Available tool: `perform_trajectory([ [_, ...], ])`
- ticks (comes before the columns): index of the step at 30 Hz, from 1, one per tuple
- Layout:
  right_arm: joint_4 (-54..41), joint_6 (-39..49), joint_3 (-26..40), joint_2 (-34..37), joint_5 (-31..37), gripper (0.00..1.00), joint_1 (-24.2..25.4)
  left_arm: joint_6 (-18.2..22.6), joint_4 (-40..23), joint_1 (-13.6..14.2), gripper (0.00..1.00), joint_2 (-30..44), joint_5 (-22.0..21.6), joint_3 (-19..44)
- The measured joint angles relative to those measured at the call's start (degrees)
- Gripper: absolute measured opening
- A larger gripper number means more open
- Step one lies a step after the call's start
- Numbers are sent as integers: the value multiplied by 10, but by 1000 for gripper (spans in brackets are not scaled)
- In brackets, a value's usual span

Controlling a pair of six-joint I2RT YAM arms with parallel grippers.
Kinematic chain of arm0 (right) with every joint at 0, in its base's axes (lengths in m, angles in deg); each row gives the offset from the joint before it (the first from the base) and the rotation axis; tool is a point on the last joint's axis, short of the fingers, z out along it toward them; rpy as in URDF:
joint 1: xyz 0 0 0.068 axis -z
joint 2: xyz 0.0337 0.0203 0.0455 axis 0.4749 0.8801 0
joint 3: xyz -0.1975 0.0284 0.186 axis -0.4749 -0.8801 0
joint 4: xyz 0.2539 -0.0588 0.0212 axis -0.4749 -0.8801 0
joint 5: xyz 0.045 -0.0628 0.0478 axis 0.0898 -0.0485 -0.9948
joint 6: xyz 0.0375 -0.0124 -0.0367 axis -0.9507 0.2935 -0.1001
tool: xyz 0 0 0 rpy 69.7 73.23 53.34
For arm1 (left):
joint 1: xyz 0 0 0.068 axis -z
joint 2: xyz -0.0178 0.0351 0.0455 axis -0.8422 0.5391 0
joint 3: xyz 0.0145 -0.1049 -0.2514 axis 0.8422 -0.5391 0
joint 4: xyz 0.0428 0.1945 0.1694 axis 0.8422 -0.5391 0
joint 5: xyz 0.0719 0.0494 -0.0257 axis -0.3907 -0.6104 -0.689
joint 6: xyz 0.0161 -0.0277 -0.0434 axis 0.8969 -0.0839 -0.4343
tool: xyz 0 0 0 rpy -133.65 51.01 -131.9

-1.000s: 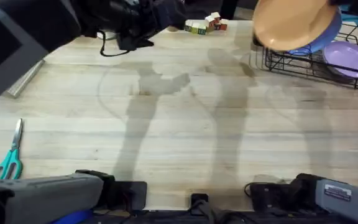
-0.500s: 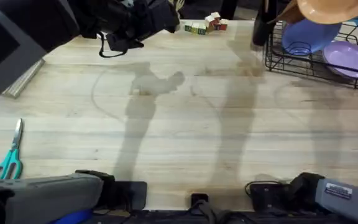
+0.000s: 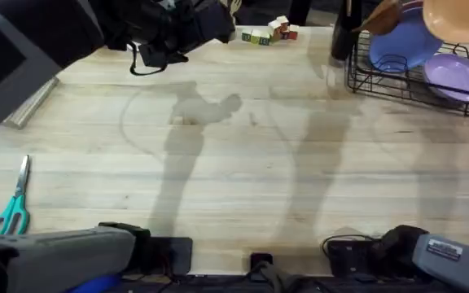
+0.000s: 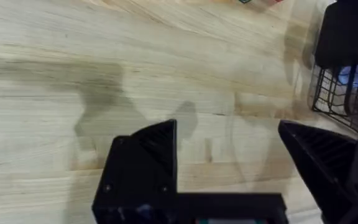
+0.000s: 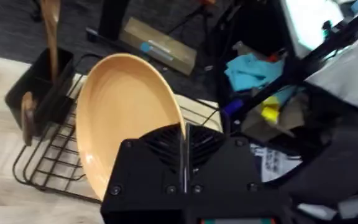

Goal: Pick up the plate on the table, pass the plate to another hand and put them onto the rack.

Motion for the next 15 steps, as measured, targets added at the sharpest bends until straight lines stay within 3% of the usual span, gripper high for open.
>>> perform_trajectory([
  [15,5,140,2,-38,0,27,40,0,0,0,996,0,0,0],
])
